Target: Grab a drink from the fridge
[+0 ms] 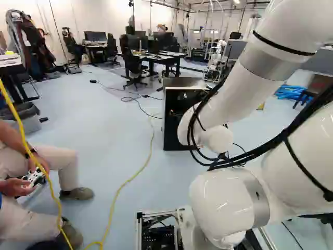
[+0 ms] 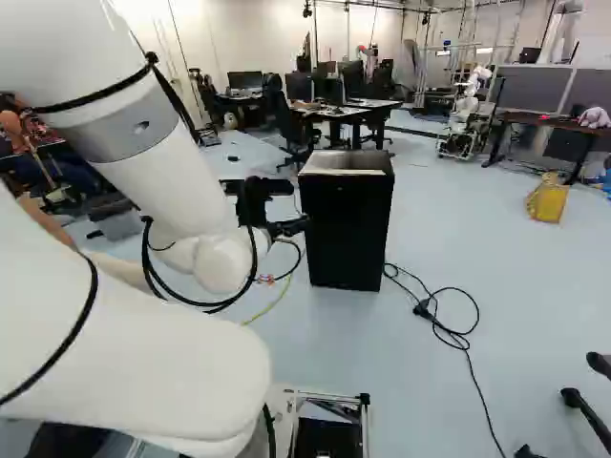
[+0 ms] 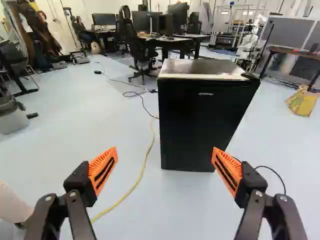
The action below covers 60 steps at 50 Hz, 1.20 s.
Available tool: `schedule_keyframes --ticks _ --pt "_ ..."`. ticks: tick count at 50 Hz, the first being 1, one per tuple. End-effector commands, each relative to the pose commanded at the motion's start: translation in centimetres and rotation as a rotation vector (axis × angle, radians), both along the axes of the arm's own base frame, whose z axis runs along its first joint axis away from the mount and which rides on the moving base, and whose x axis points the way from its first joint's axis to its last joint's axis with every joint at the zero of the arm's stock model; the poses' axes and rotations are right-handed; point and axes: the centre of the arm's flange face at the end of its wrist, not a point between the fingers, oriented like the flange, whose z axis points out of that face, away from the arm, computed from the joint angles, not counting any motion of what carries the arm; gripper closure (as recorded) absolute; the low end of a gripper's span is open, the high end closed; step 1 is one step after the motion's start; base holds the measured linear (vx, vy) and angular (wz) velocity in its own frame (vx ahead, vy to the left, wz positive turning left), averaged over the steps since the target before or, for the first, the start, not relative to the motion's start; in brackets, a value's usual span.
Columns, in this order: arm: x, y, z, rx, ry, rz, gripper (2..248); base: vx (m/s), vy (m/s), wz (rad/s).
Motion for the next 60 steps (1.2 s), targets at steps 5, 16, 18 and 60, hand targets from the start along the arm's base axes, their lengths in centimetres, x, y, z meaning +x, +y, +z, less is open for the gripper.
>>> schedule_keyframes --ticks 5,16,18,60 --pt "0.0 0.0 0.0 0.0 0.0 0.0 3 0.0 0.0 0.0" --pt "0.0 0.0 0.0 0.0 0.0 0.0 3 0.0 0.0 0.0" --pt "0.0 0.0 0.0 0.0 0.0 0.0 3 0.0 0.0 0.0" --pt "0.0 0.0 0.0 0.0 0.0 0.0 3 0.029 0.001 -0.024"
